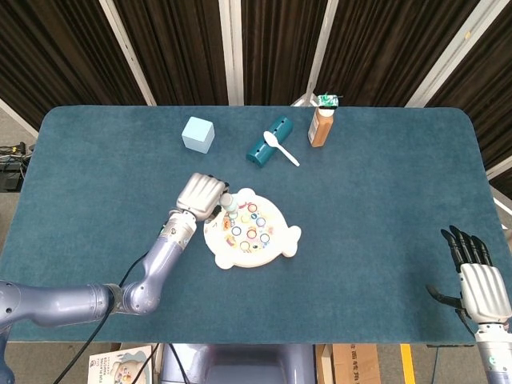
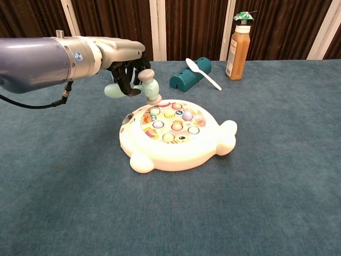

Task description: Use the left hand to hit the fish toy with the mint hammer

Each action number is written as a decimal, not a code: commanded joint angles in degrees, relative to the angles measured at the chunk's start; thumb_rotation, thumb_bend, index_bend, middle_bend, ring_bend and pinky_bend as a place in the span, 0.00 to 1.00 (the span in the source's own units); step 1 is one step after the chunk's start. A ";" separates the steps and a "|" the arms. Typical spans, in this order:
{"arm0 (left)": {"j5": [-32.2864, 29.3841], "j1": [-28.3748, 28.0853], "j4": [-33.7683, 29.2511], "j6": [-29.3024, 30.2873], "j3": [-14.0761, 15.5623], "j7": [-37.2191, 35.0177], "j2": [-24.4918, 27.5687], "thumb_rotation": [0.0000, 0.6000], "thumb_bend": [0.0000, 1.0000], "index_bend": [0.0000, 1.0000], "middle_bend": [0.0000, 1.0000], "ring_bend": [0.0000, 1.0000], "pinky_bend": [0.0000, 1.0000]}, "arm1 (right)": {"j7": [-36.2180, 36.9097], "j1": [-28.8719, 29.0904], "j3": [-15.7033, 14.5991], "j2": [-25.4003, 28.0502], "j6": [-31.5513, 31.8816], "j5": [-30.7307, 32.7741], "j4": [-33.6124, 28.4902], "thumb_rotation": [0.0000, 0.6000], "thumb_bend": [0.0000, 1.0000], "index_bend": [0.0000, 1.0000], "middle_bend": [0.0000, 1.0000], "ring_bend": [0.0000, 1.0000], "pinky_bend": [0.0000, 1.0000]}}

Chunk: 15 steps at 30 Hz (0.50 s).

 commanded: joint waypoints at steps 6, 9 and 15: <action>-0.52 -0.53 -1.58 -0.10 0.64 -0.66 1.80 1.00 0.67 0.62 0.52 0.41 0.50 | -0.10 0.00 -0.04 0.02 0.04 -0.12 -0.14 1.00 0.19 0.00 0.00 0.00 0.00; -0.91 -0.64 -2.30 -0.04 0.98 -0.87 2.62 1.00 0.67 0.62 0.52 0.41 0.50 | -0.21 -0.03 -0.05 0.02 0.13 -0.17 -0.20 1.00 0.19 0.00 0.00 0.00 0.00; -0.97 -0.92 -1.83 0.21 1.99 -1.60 2.30 1.00 0.67 0.62 0.52 0.41 0.50 | -0.38 -0.07 -0.09 0.00 0.23 -0.29 -0.27 1.00 0.19 0.00 0.00 0.00 0.00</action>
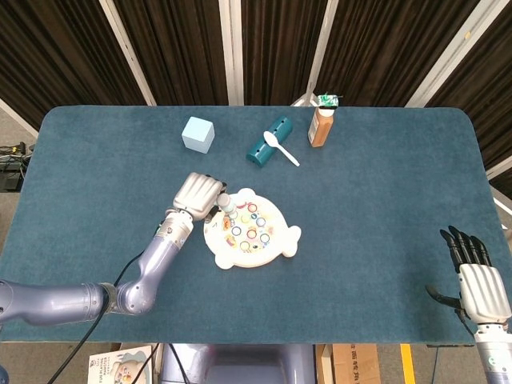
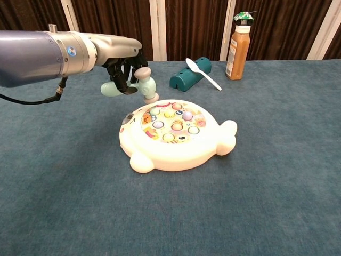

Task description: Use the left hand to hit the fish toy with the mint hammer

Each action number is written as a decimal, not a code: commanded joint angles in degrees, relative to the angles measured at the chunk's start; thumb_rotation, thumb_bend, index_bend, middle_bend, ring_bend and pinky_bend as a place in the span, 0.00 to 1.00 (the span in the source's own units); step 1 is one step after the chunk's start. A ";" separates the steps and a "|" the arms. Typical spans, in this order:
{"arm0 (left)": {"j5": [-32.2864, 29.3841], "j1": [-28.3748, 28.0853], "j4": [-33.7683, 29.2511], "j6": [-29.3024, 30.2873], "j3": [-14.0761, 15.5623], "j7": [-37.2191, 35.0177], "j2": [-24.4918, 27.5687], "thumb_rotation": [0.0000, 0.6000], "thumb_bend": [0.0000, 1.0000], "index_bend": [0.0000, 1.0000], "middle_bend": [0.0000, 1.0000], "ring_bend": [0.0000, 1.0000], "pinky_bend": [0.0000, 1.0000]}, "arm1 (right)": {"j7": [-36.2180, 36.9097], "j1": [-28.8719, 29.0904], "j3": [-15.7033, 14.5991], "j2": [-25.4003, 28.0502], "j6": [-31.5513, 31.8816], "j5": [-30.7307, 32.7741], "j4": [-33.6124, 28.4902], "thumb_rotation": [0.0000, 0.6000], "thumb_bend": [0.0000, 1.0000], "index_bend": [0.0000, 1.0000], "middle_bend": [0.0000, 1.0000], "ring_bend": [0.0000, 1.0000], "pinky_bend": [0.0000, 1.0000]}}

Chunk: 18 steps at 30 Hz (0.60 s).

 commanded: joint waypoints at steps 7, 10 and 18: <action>-0.28 -0.81 2.53 -0.68 1.83 -0.76 -2.07 1.00 0.67 0.62 0.52 0.41 0.50 | 0.23 0.08 0.07 0.04 -0.32 0.34 0.01 1.00 0.19 0.00 0.00 0.00 0.00; -0.34 -1.00 3.34 -0.72 2.22 -0.89 -2.61 1.00 0.67 0.62 0.52 0.41 0.50 | 0.32 0.09 0.08 0.08 -0.39 0.38 0.00 1.00 0.19 0.00 0.00 0.00 0.00; 0.00 -1.20 3.95 -0.35 2.86 -1.79 -3.03 1.00 0.67 0.62 0.52 0.41 0.50 | 0.23 0.07 0.07 0.10 -0.24 0.24 -0.12 1.00 0.19 0.00 0.00 0.00 0.00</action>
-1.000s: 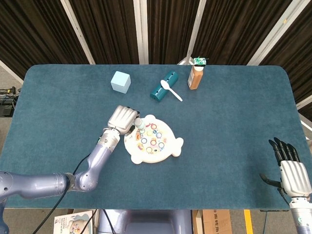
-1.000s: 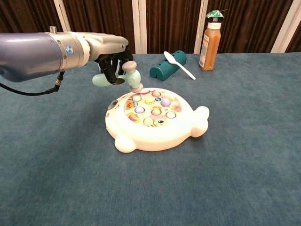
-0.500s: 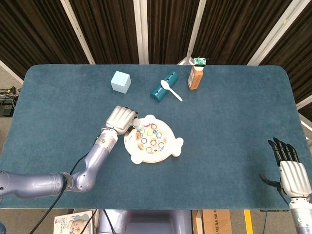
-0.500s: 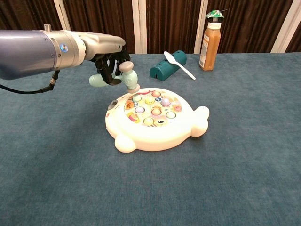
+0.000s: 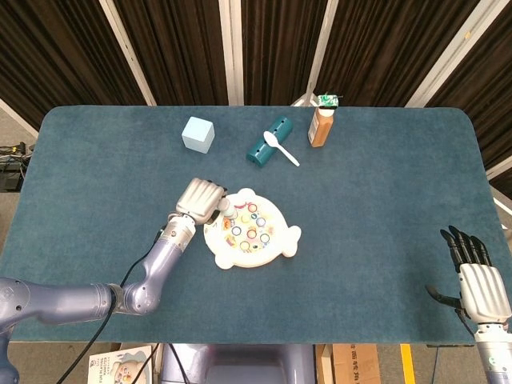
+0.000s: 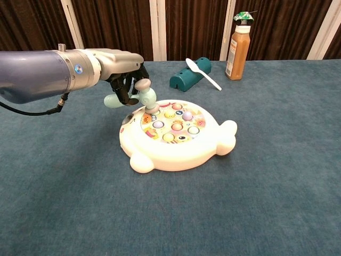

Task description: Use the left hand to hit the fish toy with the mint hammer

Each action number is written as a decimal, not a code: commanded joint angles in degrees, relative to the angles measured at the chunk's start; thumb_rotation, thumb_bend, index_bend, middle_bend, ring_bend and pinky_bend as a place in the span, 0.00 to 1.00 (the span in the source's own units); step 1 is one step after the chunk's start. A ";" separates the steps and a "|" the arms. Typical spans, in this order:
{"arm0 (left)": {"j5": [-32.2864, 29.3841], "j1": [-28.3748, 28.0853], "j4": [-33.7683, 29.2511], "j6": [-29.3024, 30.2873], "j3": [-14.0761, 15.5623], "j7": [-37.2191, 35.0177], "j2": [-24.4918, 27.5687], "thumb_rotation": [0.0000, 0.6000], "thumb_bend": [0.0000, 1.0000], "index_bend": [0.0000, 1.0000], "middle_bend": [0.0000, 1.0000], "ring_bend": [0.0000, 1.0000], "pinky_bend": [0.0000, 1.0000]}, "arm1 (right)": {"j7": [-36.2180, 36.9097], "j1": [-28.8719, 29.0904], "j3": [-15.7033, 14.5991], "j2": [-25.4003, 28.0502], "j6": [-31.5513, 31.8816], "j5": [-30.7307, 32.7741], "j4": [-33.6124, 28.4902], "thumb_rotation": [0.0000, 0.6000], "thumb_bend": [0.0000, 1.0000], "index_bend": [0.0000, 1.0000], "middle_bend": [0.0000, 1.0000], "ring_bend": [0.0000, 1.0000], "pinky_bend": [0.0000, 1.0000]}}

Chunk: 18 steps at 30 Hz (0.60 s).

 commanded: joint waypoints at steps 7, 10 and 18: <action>1.14 -0.59 -1.97 1.30 -1.47 -1.58 0.98 1.00 0.67 0.62 0.52 0.41 0.50 | -0.10 -0.01 -0.02 0.00 0.03 -0.03 -0.13 1.00 0.19 0.00 0.00 0.00 0.00; 0.56 -1.10 -2.47 1.25 -1.64 -1.32 1.25 1.00 0.67 0.62 0.52 0.41 0.50 | -0.06 -0.01 -0.02 0.02 0.04 -0.07 -0.17 1.00 0.19 0.00 0.00 0.00 0.00; -2.04 -3.33 -1.88 0.88 -1.31 0.76 0.06 1.00 0.67 0.62 0.52 0.41 0.50 | 0.12 -0.01 0.02 0.07 -0.03 0.07 -0.22 1.00 0.19 0.00 0.00 0.00 0.00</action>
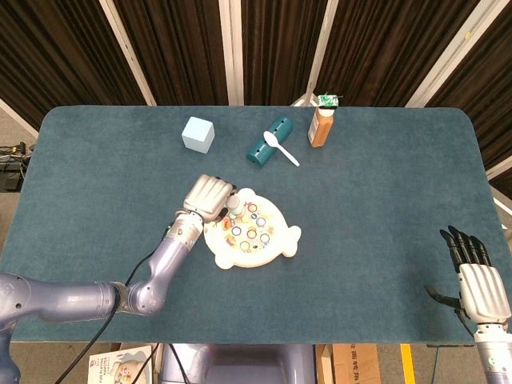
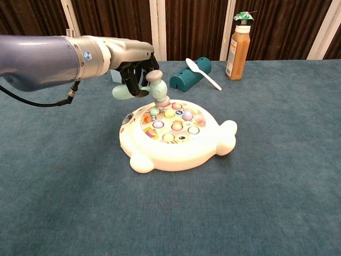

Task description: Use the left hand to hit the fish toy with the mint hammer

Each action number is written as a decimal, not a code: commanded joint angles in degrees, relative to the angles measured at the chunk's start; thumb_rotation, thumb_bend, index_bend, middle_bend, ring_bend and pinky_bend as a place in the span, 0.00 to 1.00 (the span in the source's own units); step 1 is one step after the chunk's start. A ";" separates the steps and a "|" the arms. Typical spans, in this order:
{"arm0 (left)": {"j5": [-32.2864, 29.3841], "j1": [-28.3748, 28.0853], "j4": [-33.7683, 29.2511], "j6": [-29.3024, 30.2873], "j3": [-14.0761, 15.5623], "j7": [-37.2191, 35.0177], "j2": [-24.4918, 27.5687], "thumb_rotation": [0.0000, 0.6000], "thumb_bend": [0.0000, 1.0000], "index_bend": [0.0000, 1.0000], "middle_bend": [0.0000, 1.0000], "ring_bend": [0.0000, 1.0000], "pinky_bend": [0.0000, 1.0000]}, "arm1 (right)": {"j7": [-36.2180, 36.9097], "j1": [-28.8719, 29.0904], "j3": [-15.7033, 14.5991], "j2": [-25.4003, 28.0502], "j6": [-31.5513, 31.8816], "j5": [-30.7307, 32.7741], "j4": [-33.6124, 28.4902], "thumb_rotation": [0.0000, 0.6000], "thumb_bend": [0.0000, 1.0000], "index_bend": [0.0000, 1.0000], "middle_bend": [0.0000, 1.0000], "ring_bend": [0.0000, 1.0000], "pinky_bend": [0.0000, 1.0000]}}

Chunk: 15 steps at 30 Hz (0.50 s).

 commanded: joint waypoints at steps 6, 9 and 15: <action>-1.06 -1.53 1.11 -0.29 0.18 0.77 -1.53 1.00 0.67 0.62 0.52 0.41 0.50 | 0.15 0.01 0.05 0.04 -0.05 0.12 -0.07 1.00 0.19 0.00 0.00 0.00 0.00; -1.17 -2.04 1.38 -0.23 0.18 0.98 -1.93 1.00 0.67 0.62 0.52 0.41 0.50 | 0.24 0.03 0.03 0.07 -0.17 0.17 -0.07 1.00 0.19 0.00 0.00 0.00 0.00; -2.99 -2.88 1.27 -0.13 0.86 2.38 -1.97 1.00 0.68 0.62 0.52 0.41 0.50 | 0.46 0.01 0.02 0.13 -0.02 -0.07 -0.19 1.00 0.19 0.00 0.00 0.00 0.00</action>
